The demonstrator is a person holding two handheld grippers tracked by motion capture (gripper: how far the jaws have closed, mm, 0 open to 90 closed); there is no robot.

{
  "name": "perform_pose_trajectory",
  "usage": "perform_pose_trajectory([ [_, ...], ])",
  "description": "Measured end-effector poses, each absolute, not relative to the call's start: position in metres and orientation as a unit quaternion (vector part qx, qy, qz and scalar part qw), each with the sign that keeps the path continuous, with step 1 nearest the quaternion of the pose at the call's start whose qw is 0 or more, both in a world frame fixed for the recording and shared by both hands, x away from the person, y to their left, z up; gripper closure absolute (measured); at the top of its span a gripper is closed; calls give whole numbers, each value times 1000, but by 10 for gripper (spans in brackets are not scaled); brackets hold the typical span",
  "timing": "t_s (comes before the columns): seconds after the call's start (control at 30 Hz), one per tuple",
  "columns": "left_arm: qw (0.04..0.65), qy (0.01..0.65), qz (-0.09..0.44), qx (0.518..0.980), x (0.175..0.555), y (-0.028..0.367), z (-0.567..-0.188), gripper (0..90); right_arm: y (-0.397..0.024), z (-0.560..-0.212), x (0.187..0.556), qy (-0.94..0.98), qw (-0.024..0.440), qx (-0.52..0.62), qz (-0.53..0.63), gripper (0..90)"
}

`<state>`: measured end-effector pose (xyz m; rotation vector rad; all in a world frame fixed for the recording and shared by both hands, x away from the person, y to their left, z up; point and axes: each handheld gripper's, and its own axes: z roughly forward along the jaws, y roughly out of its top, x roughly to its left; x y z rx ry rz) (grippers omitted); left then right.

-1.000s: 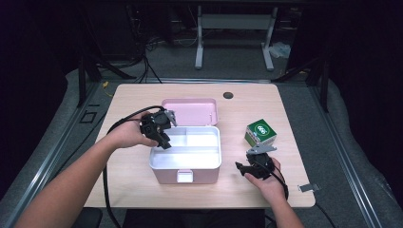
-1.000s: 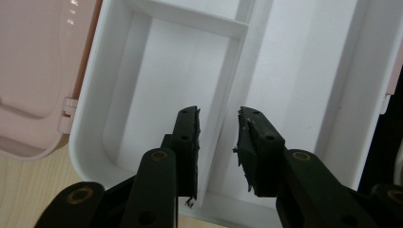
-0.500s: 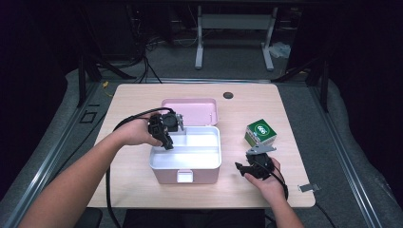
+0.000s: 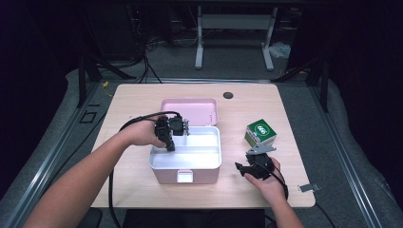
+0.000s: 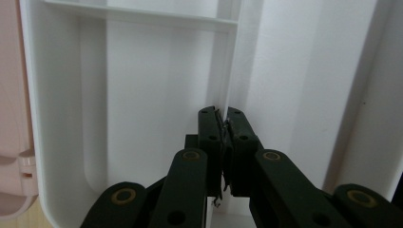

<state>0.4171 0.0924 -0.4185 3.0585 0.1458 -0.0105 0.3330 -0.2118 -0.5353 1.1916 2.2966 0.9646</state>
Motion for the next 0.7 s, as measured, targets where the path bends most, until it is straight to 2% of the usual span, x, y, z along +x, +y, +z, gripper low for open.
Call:
perform_pose_trajectory([
  [0.23, 25, 17, -6, 1000, 418, 89, -420, 881, -211, -536, 333, 819, 189, 422, 340, 425],
  [0.7, 5, -3, -4, 1000, 418, 83, -420, 892, -212, -536, 334, 817, 186, 425, 342, 426],
])
